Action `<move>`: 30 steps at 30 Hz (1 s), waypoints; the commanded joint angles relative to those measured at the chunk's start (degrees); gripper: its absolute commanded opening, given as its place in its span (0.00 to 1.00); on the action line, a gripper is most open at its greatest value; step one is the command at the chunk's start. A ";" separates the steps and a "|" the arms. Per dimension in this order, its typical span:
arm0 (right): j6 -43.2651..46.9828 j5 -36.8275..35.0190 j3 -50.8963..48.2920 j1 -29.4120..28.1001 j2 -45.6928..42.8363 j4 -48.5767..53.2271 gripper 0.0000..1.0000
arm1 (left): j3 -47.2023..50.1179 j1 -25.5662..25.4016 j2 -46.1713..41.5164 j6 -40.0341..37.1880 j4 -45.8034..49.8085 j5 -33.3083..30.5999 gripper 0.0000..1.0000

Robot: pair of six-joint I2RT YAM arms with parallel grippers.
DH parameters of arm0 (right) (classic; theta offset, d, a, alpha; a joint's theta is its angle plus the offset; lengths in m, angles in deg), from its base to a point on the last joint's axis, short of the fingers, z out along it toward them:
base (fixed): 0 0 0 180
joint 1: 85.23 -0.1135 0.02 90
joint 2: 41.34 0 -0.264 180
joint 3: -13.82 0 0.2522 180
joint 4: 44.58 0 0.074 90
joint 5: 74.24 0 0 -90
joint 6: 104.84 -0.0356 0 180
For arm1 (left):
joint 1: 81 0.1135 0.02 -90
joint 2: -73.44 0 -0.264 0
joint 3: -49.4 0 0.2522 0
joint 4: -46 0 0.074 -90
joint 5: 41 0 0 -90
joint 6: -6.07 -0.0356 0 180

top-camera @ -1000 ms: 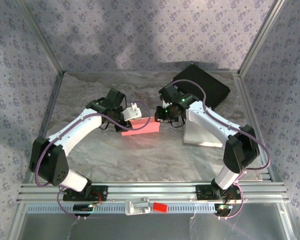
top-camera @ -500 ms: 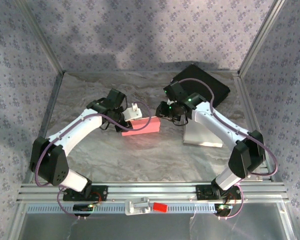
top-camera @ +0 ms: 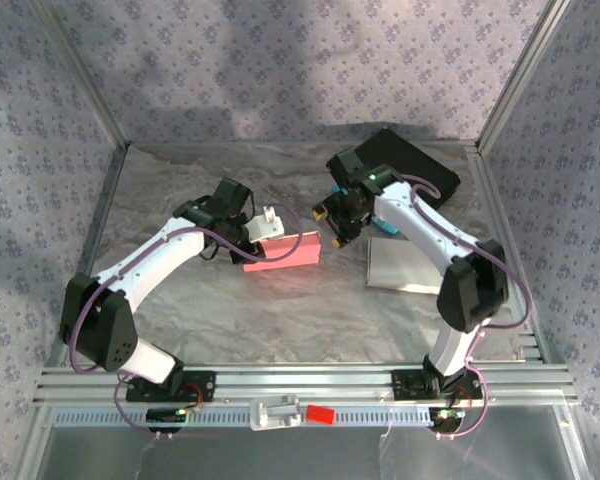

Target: Fold the paper box

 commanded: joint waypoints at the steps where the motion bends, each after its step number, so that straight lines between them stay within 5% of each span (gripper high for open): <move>1: -6.73 1.60 7.76 -0.35 5.86 11.99 0.77 | 0.00 -0.39 -0.46 -0.69 1.88 1.15 0.39; 9: -3.60 6.50 13.90 -0.75 14.18 18.92 0.82 | -1.09 -0.52 0.42 -0.81 2.22 1.24 0.39; 30: -5.05 6.46 -4.07 -0.93 8.08 -4.69 0.67 | -2.14 -0.33 1.74 0.27 2.62 1.75 0.38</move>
